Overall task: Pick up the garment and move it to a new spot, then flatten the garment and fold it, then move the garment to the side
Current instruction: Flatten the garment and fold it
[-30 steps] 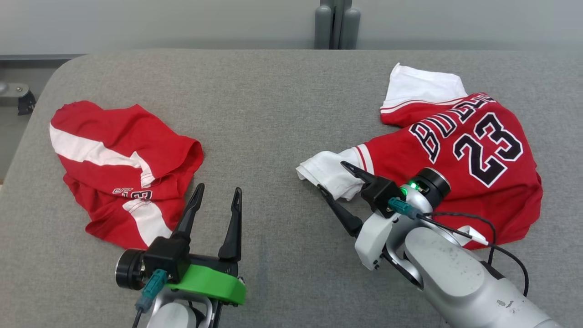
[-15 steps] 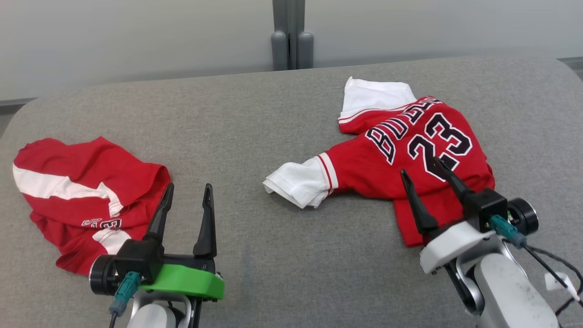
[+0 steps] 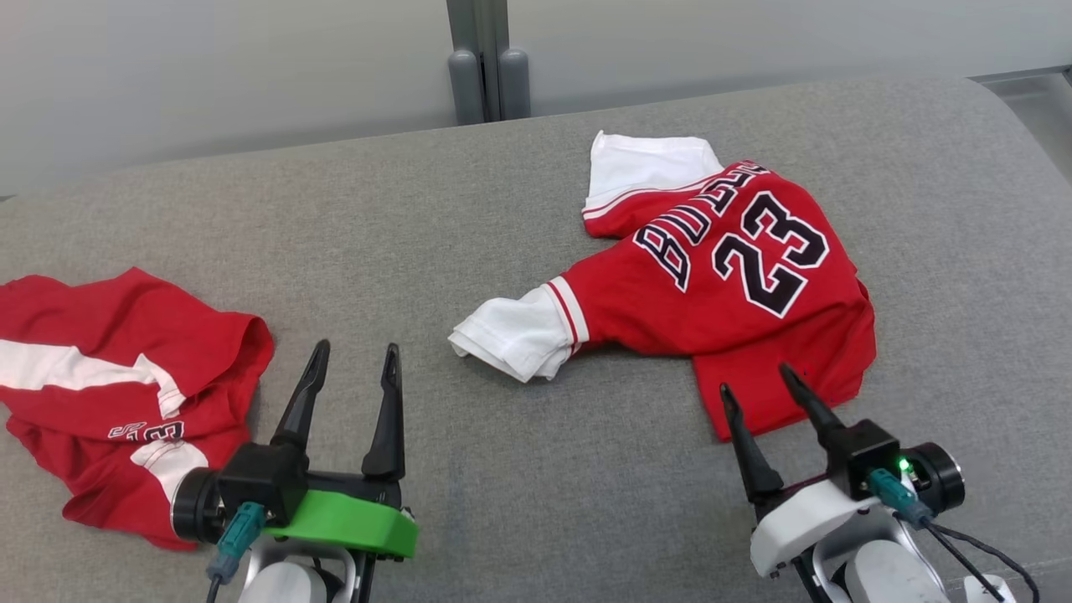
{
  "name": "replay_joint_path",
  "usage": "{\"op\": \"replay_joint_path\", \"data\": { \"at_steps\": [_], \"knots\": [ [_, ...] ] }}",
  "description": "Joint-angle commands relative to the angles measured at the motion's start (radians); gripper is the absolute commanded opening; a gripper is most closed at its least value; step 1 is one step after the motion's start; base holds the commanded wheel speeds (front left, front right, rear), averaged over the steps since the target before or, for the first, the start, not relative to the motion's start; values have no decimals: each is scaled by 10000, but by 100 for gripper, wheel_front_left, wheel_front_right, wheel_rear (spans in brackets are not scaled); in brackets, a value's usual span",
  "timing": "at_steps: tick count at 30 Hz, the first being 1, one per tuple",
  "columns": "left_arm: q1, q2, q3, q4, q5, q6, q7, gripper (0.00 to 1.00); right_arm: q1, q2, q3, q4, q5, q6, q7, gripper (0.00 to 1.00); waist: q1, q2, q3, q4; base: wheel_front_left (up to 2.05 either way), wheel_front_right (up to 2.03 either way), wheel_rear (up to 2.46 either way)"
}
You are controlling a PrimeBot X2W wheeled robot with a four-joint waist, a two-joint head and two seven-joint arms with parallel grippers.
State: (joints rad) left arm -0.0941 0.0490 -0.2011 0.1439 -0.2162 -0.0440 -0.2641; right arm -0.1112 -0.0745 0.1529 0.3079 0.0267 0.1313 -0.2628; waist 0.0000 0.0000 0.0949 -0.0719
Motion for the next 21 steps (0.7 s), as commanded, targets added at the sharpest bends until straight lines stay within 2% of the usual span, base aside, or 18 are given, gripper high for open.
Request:
{"op": "replay_joint_path", "data": {
  "at_steps": [1, 7, 17, 18, 19, 21],
  "knots": [
    [-142, 29, -32, 24, 89, -42, -7, 100, -163, 16, 111, 295, -128, -10, 22, 100, 0, 0, 81, 123, 0, 0, 0],
    [-264, 30, -183, -16, 47, -58, -5, 100, -774, -75, 341, 1956, -527, -10, 165, 100, 0, 0, 353, 517, 0, 0, 0],
    [-333, 29, -157, 29, 32, 2, -5, 100, -1607, 46, -268, 4242, -941, -10, 189, 100, 0, 0, 555, 944, 0, 0, 0],
    [-330, 29, -147, 31, 36, 4, -5, 100, -1630, 55, -305, 4381, -954, -10, 194, 24, 0, 0, 555, 942, 0, 0, 0],
    [-315, 29, -125, 35, 41, 14, -5, 100, -1673, 49, -389, 4529, -1042, -13, 196, 0, 0, 0, 545, 924, 0, 0, 0],
    [-249, 29, -102, 56, 53, 24, -5, 100, -1716, 42, -468, 4728, -1183, -13, 162, 0, 0, 0, 482, 858, 0, 0, 0]
  ]
}}
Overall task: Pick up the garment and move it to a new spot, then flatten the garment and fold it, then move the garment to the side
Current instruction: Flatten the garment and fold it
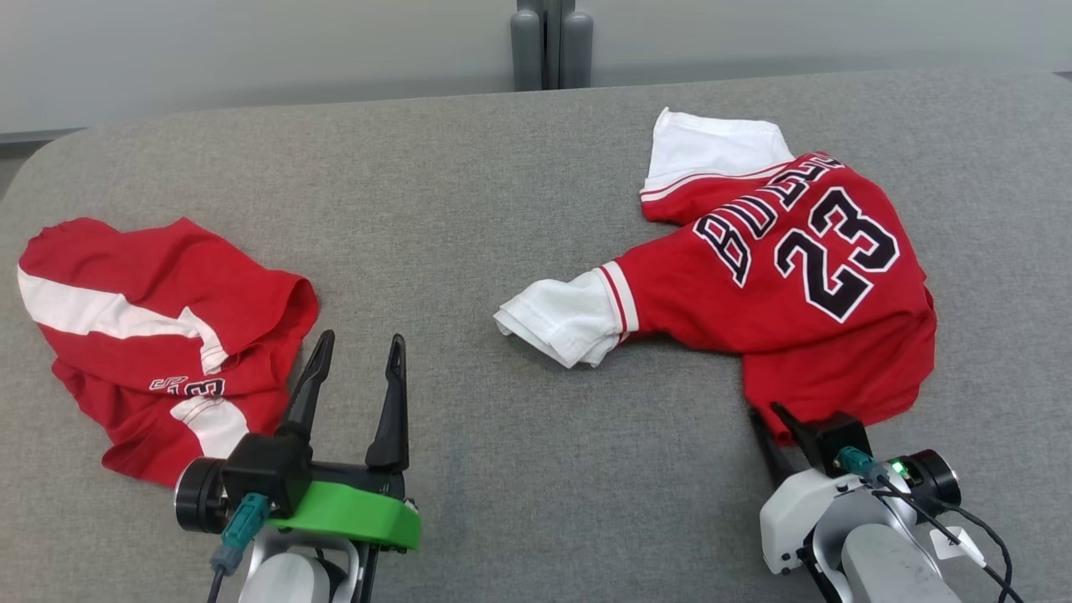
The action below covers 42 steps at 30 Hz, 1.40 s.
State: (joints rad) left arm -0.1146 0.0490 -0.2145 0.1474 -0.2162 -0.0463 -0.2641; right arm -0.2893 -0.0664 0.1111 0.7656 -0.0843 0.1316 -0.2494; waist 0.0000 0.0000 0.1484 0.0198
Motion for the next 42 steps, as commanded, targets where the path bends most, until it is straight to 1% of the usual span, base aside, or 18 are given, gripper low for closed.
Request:
{"op": "replay_joint_path", "data": {
  "at_steps": [1, 4, 9, 13, 18, 22, 25, 26, 27, 29, 31, 34, 35, 38, 39, 42],
  "knots": [
    [-22, 29, 35, 28, 52, 40, -5, 100, 54, -38, -117, 196, -123, -17, 4, 0, 0, 0, -83, -95, 0, 0, 0],
    [27, 30, 55, 3, 27, 82, -6, 100, 59, -91, -299, 229, -215, -17, -51, 0, 0, 0, -190, -277, 0, 0, 0],
    [49, 29, 148, -45, 59, 109, -5, 100, 362, -541, -632, -80, -238, -17, -112, 0, 0, 0, -279, -637, 0, 0, 0],
    [110, 30, 151, -56, 31, 112, -5, 100, 771, -1128, -1079, -471, -287, -17, -98, 0, 0, 0, -351, -890, 0, 0, 0],
    [161, 30, 70, -71, -48, 156, -5, 100, 1281, -1825, -1898, -1020, -446, -17, 180, 0, 0, 0, -442, -1105, 0, 0, 0],
    [140, 30, 55, -72, -59, 173, -5, 100, 1502, -1877, -2678, -1418, -776, -17, 459, 0, 0, 0, -464, -1194, 0, 0, 0],
    [107, 30, 49, -66, -39, 153, -5, 100, 1589, -1654, -3330, -1513, -1068, -17, 741, 0, 0, 0, -470, -1226, 0, 0, 0],
    [98, 30, 49, -67, -32, 145, -5, 100, 1593, -1545, -3551, -1568, -1269, -17, 772, 30, 0, 0, -470, -1235, 0, 0, 0],
    [92, 29, 47, -65, -28, 135, -5, 100, 1576, -1399, -3700, -1626, -1359, -17, 720, 100, 0, 0, -471, -1238, 0, 0, 0],
    [85, 30, 48, -50, -3, 109, -5, 100, 1450, -955, -3718, -1779, -1300, -14, 478, 100, 0, 0, -472, -1247, 0, 0, 0],
    [96, 30, 46, -34, 13, 101, -5, 100, 1360, -740, -3478, -1982, -1043, -18, 244, 100, 0, 0, -473, -1268, 0, 0, 0],
    [105, 29, 43, -22, 48, 81, -5, 100, 1307, -483, -2623, -2503, -359, -17, -19, 100, 0, 0, -459, -1300, 0, 0, 0],
    [103, 29, 51, -25, 58, 75, -5, 100, 1305, -412, -2191, -2803, 25, -17, -92, 100, 0, 0, -448, -1318, 0, 0, 0],
    [92, 30, 38, -30, 79, 61, -5, 100, 1439, -496, -1270, -3749, 884, -17, -167, 100, 0, 0, -413, -1367, 0, 0, 0],
    [79, 29, -7, -38, 84, 47, -6, 100, 1515, -522, -958, -4257, 1136, -17, -165, 100, 0, 0, -393, -1376, 0, 0, 0],
    [61, 30, -143, -54, 86, 35, -5, 100, 1849, -532, -636, -5198, 1463, -17, -155, 100, 0, 0, -349, -1377, 0, 0, 0]
  ]
}}
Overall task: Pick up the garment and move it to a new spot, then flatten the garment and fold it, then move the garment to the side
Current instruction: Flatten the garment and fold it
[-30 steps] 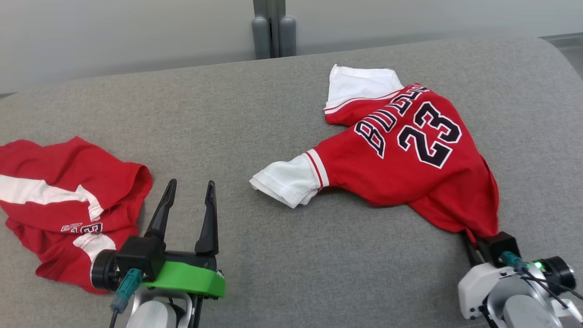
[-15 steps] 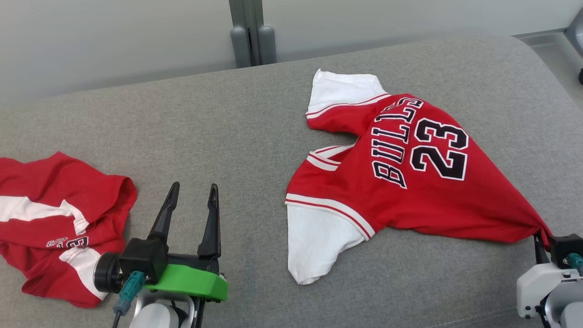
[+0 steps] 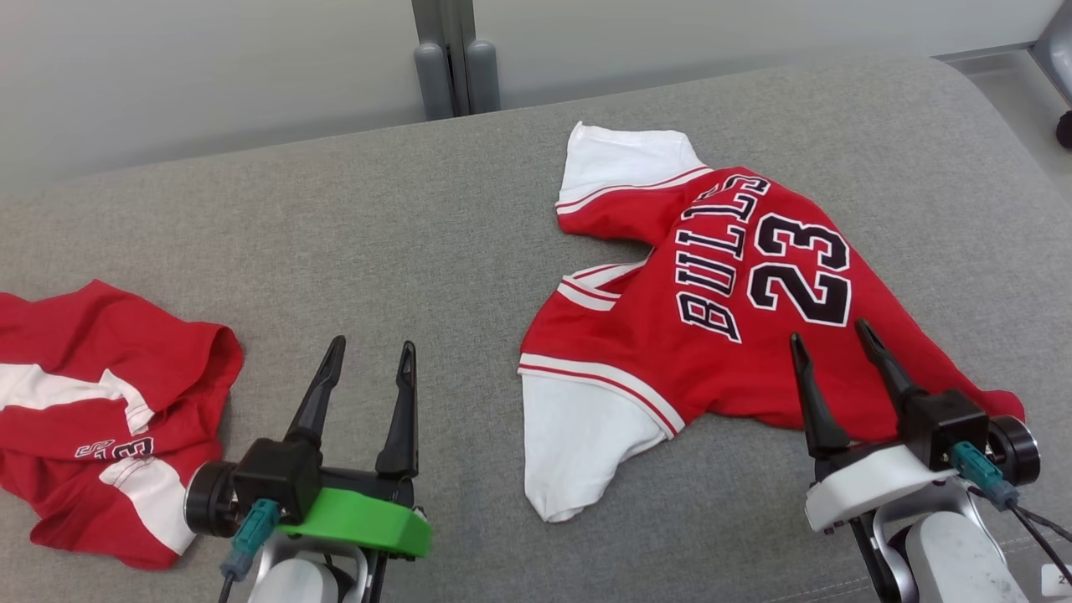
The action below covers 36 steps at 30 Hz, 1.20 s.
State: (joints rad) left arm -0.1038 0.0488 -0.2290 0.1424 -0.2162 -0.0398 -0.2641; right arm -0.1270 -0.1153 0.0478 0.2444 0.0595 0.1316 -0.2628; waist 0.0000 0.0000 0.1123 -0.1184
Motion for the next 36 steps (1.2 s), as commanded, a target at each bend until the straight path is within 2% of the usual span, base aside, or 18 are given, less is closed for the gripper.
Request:
{"op": "replay_joint_path", "data": {
  "at_steps": [1, 8, 14, 18, 23, 27, 32, 33, 34, 36],
  "knots": [
    [-51, 32, -63, 15, 69, -53, -5, 100, 307, -2, 22, -204, 100, -15, -22, 100, 0, 0, 28, 12, 0, 0, 0],
    [56, 32, -776, 586, -479, -381, -5, 100, 580, 212, -302, -487, -103, -15, -26, 100, 0, 0, 59, 66, 0, 0, 0],
    [-574, 31, -2512, 2427, -1068, -828, 175, 100, 448, 290, -477, -480, -344, -15, -28, 100, 0, 0, 103, -30, 0, 0, 0],
    [-1247, 44, -3513, 3449, -1785, -894, 1014, 100, 373, 295, -473, -480, -445, -15, -28, 100, 0, 0, 221, -181, 0, 0, 0],
    [-1927, 43, -3821, 4526, -2092, -820, 1915, 100, 314, 280, -437, -481, -448, -15, -28, 100, 0, 0, 344, -394, 0, 0, 0],
    [-2112, 120, -4024, 5257, -1917, -710, 2364, 100, 369, 317, -414, -514, -464, -15, -29, 100, 0, 0, 363, -491, 0, 0, 0],
    [-1992, 105, -4466, 5594, -2219, -865, 2746, 100, 435, 310, -396, -464, -456, -15, -29, 100, 0, 0, 287, -530, 0, 0, 0],
    [-1983, 94, -4586, 5550, -2295, -894, 2785, 85, 434, 303, -408, -447, -457, -15, -29, 100, 0, 0, 280, -528, 0, 0, 0],
    [-1969, 86, -4688, 5488, -2424, -902, 2776, 50, 424, 296, -431, -425, -458, -15, -29, 100, 0, 0, 270, -520, 0, 0, 0],
    [-1984, 110, -4898, 5380, -2549, -923, 2723, 0, 403, 295, -469, -390, -473, -15, -29, 100, 0, 0, 253, -499, 0, 0, 0]
  ]
}}
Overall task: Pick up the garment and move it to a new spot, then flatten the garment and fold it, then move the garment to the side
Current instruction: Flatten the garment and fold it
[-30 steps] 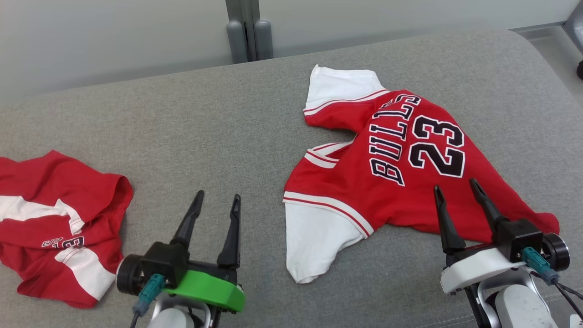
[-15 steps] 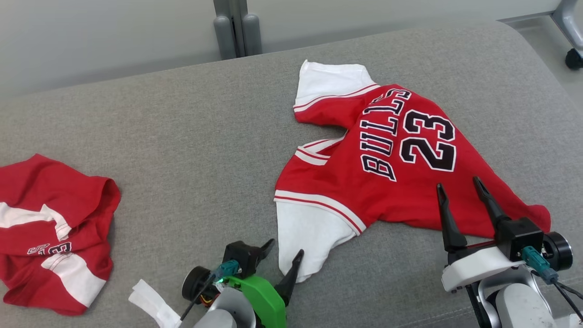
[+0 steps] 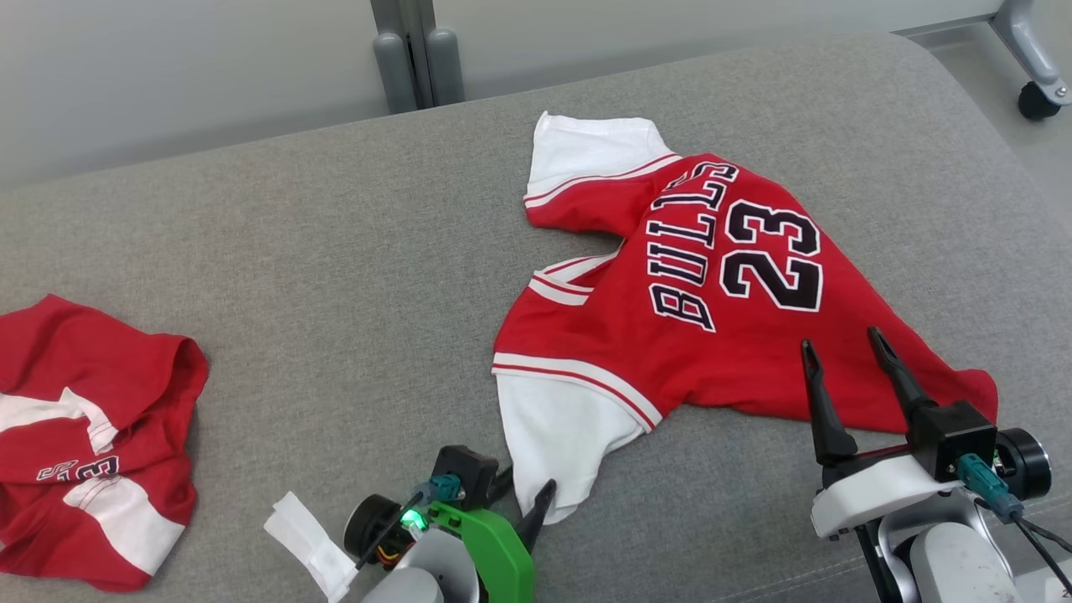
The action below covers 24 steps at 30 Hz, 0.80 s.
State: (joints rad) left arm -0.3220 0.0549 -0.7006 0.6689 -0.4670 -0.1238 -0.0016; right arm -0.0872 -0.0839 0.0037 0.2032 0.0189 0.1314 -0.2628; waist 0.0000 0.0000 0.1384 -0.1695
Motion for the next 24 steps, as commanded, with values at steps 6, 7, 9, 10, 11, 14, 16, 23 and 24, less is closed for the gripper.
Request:
{"op": "replay_joint_path", "data": {
  "at_steps": [6, 7, 9, 10, 11, 14, 16, 23, 24],
  "knots": [
    [-35, 242, -358, -181, -481, -74, -413, 0, 11, 18, -102, 56, -130, -13, -29, 100, 0, 0, -18, 106, 0, 0, 0],
    [-111, 273, -267, -221, -509, -73, -601, 0, 20, 24, -110, 64, -133, -13, -29, 100, 0, 0, -19, 120, 0, 0, 0],
    [-265, 313, 2, -279, -591, 56, -1126, 0, 59, 33, -157, 147, -172, -13, -29, 100, 0, 0, -25, 152, 0, 0, 0],
    [-318, 309, 205, -317, -675, 157, -1465, 0, 76, 32, -206, 210, -195, -13, -29, 100, 0, 0, -31, 172, 0, 0, 0],
    [-343, 297, 371, -339, -745, 239, -1724, 0, 86, 38, -251, 278, -212, -13, -29, 100, 0, 0, -36, 187, 0, 0, 0],
    [-422, 304, 867, -436, -906, 427, -2286, 0, 148, 116, -503, 657, -167, -13, -29, 100, 0, 0, -53, 243, 0, 0, 0],
    [-459, 334, 1162, -563, -936, 554, -2488, 0, 185, 186, -774, 1071, -169, -13, -29, 100, 0, 0, -45, 303, 0, 0, 0],
    [-81, 328, 2319, -1357, -778, 862, -2634, 0, 94, 330, -2028, 2692, 264, -13, 69, 100, 0, 0, 14, 458, 0, 0, 0],
    [26, 318, 2484, -1502, -685, 847, -2633, 0, 37, 336, -2102, 3038, 484, -13, 148, 100, 0, 0, 14, 480, 0, 0, 0]
  ]
}}
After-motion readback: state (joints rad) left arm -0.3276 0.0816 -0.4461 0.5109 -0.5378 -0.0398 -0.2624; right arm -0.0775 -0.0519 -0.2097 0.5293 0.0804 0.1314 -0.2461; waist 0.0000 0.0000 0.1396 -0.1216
